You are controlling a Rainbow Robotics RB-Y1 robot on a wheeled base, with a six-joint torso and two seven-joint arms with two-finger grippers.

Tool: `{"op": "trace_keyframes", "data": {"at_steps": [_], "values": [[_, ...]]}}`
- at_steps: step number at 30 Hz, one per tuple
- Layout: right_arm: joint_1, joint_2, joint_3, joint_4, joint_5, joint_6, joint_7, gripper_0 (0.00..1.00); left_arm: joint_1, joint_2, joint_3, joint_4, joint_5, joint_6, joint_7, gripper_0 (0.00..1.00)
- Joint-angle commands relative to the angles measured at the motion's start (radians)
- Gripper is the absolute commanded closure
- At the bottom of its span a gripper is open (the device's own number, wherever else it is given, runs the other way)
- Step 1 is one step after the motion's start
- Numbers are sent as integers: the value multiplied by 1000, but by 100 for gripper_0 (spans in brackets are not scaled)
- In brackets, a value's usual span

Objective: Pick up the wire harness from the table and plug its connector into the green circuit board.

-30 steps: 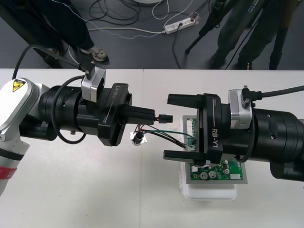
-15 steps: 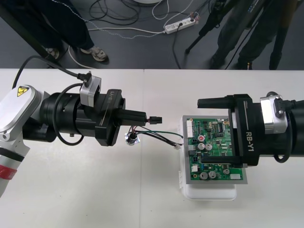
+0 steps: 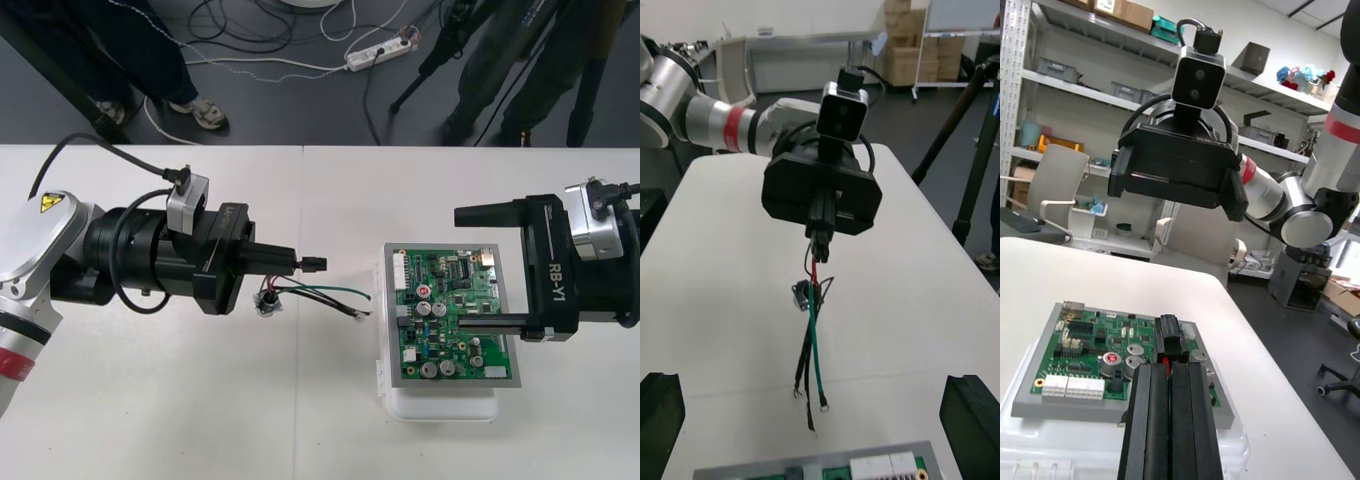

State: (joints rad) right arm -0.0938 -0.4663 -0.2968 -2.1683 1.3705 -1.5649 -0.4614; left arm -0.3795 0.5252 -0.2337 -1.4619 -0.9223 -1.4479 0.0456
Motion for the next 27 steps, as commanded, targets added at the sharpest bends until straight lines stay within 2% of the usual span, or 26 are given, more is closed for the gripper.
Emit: {"op": "trace_keyframes", "data": {"at_steps": [1,15,27], "values": [[-26,-75,-30,-22,45,-6,-6,0,-33,16,-15,18,-15,-60,-109,100],[-24,-169,-28,-24,191,-6,-16,0,-35,12,-38,87,-58,-65,-171,100],[-24,-249,5,-22,374,-6,-5,0,-67,-47,-98,255,-58,-63,-352,100]]}}
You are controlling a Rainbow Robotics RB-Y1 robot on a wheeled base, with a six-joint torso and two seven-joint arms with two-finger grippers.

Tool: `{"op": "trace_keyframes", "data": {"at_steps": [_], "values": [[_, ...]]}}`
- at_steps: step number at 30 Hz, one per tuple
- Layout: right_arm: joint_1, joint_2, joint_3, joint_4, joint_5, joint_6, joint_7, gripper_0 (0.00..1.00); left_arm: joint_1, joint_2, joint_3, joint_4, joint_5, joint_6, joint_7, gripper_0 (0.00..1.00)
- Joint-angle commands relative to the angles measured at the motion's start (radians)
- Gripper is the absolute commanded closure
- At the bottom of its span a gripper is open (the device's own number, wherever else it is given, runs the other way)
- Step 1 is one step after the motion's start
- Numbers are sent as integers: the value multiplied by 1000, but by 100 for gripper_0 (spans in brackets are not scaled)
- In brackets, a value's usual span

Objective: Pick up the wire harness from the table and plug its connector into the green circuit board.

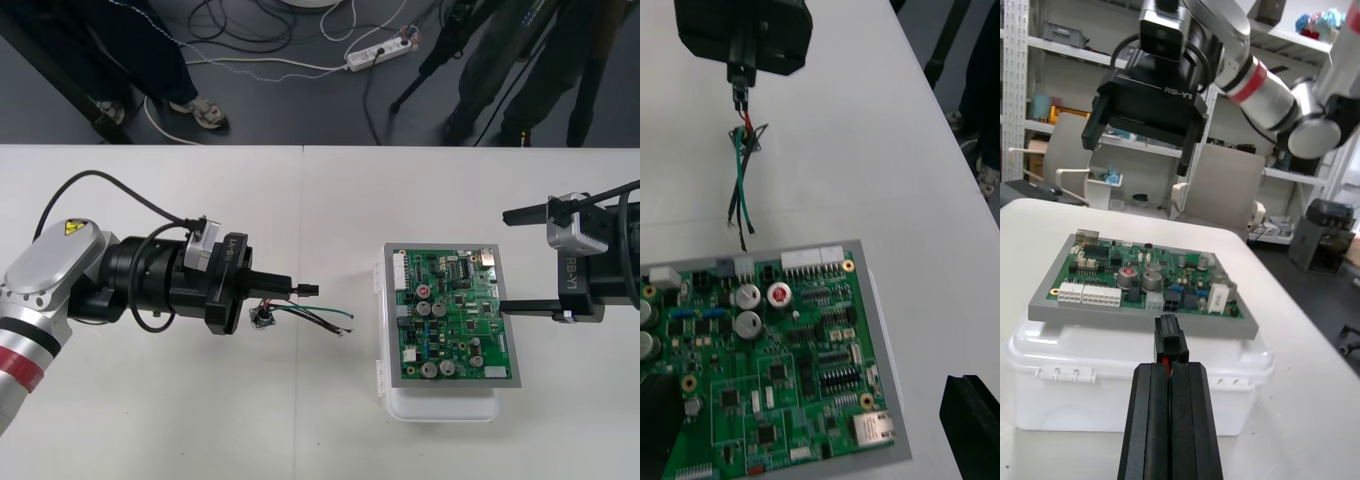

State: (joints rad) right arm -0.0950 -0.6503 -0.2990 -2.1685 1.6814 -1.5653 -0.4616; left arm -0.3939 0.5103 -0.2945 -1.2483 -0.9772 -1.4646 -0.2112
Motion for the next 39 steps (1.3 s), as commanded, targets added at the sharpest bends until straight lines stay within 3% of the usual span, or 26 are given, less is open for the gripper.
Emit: {"op": "trace_keyframes", "data": {"at_steps": [1,23,39], "values": [[-23,-65,8,-22,83,-6,-3,0,-54,-35,-43,52,-3,-46,-106,100],[-15,-51,18,22,192,-6,32,0,-52,-65,-104,119,-20,-39,-172,100],[-12,-91,150,24,459,-6,224,0,-56,-92,-106,171,-43,-28,-220,100]]}}
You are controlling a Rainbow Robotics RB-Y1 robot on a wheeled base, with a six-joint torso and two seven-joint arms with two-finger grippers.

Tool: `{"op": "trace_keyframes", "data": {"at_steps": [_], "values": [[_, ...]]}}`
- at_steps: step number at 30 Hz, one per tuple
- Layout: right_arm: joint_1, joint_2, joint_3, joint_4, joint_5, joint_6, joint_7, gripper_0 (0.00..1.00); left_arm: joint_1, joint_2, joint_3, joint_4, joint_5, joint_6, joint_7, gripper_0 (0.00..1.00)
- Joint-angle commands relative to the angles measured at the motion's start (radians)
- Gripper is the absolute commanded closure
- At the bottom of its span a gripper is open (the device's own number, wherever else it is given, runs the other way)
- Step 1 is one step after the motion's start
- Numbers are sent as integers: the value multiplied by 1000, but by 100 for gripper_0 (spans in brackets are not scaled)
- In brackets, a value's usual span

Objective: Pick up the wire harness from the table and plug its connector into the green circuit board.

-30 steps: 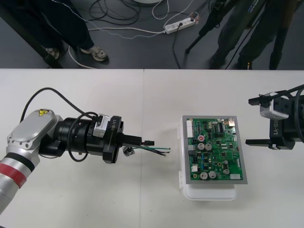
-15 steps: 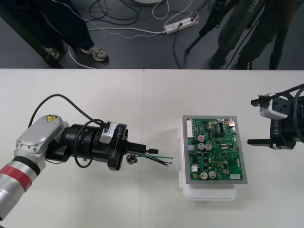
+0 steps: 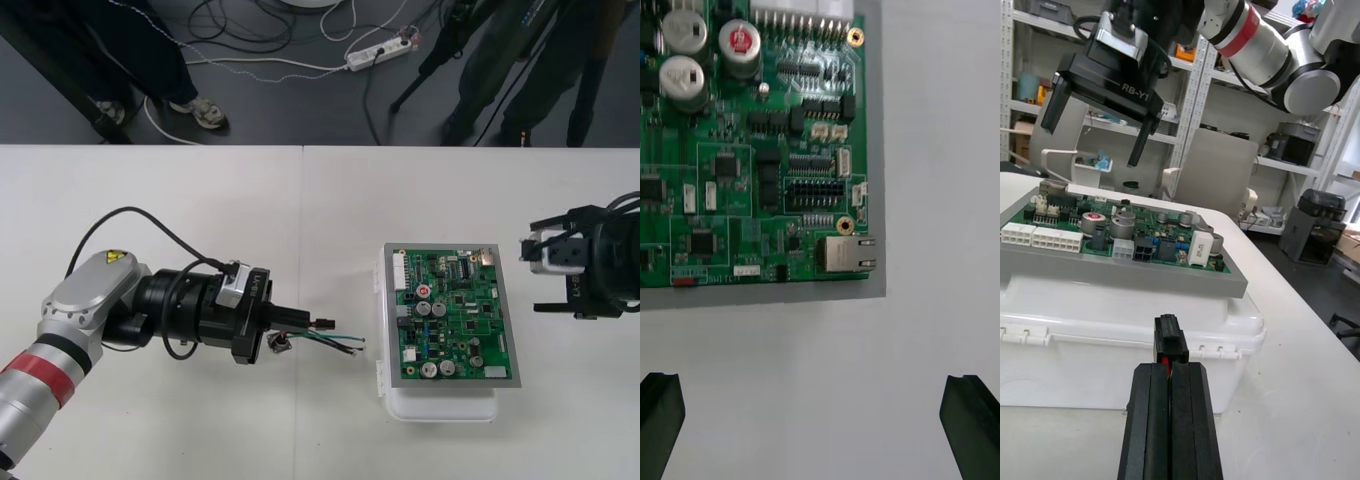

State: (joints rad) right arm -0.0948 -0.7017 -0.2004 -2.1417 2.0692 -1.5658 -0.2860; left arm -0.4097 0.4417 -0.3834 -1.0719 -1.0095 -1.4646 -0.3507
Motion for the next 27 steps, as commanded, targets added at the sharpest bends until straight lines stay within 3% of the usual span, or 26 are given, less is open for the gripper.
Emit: {"op": "trace_keyframes", "data": {"at_steps": [1,27], "values": [[-11,-41,64,-3,92,-5,50,0,-40,-23,-15,-7,-11,-29,-83,100],[-8,-30,194,85,192,-5,31,0,-52,-61,-17,0,-28,26,-145,100]]}}
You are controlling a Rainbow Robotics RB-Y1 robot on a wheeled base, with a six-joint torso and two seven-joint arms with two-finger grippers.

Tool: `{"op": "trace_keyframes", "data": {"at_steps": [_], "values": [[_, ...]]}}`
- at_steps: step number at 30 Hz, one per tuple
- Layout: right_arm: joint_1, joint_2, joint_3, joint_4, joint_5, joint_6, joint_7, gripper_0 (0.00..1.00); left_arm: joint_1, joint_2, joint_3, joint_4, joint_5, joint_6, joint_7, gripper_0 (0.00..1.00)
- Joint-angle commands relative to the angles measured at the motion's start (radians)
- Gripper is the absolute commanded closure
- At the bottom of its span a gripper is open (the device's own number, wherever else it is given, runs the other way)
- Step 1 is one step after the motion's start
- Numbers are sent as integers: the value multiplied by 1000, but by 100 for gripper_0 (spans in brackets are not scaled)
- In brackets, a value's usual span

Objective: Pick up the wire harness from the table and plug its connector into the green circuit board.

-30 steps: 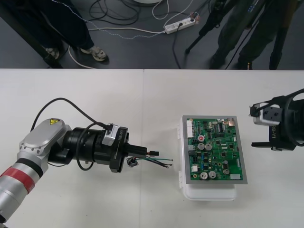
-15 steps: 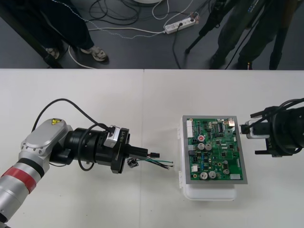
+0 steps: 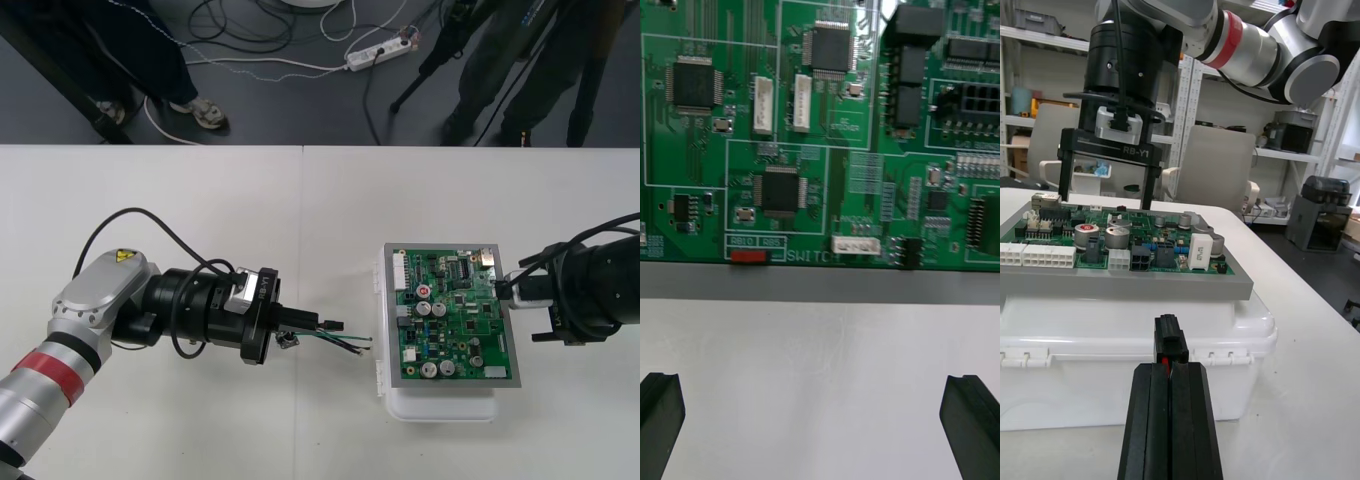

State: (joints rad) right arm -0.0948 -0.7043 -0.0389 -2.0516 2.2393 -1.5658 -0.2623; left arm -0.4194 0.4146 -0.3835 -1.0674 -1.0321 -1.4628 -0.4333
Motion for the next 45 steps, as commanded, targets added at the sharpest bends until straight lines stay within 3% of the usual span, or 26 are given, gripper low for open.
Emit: {"op": "trace_keyframes", "data": {"at_steps": [1,29,45], "values": [[-10,-21,40,-5,29,-5,3,0,-42,-37,-15,-5,-5,27,-62,100],[21,111,85,-15,160,-5,-74,0,-50,-122,-15,-5,-45,131,-53,100],[49,112,96,-74,166,-5,-112,0,-62,-148,-29,-5,-55,151,-42,100]]}}
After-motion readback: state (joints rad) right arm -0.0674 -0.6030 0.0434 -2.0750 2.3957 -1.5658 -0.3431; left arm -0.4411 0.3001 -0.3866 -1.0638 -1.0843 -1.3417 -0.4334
